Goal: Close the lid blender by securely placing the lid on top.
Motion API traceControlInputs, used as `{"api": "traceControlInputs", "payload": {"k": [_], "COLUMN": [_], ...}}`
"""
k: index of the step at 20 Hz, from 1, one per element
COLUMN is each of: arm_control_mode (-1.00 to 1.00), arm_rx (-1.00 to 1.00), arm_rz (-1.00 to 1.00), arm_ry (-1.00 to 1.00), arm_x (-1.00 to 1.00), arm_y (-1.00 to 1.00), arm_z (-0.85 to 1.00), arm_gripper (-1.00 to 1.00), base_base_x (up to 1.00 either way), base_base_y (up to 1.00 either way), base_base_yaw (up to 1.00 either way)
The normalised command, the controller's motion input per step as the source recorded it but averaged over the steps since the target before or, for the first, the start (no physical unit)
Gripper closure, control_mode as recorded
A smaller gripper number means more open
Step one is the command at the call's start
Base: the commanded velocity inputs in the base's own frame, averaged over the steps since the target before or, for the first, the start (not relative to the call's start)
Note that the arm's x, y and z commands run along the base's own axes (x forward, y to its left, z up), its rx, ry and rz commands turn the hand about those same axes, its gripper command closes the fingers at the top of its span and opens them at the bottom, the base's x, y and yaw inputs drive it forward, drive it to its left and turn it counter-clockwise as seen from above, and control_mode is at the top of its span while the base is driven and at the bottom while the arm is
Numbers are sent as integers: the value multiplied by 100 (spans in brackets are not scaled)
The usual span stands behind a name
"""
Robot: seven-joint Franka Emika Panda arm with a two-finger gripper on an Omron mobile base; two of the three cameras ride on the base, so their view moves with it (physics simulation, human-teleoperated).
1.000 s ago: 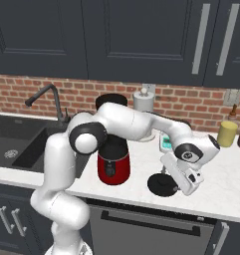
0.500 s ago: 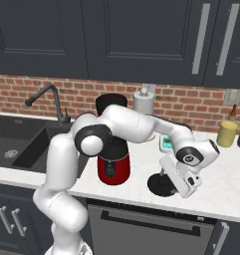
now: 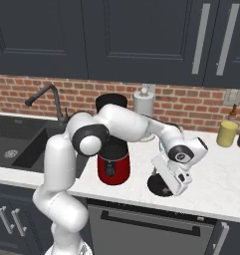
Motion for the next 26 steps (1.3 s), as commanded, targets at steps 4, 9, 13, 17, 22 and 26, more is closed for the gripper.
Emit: {"api": "traceControlInputs", "payload": {"k": [4, 9, 13, 17, 22, 26], "arm_control_mode": [-100, -100, -100, -100, -100, -100], "arm_rx": [0, -1, -1, 0, 0, 0], "arm_rz": [0, 0, 0, 0, 0, 0], "arm_ry": [7, 4, 1, 0, 0, 0], "arm_x": [42, 35, 23, 16, 11, 13], "arm_y": [-7, 0, -9, -18, -15, -1], "arm_z": [0, -7, -21, -27, -22, -24], "arm_gripper": [-100, -100, -100, -100, -100, -100], "base_base_x": [0, 0, 0, 0, 0, 0], "base_base_y": [0, 0, 0, 0, 0, 0], "base_base_yaw": [0, 0, 0, 0, 0, 0]}}
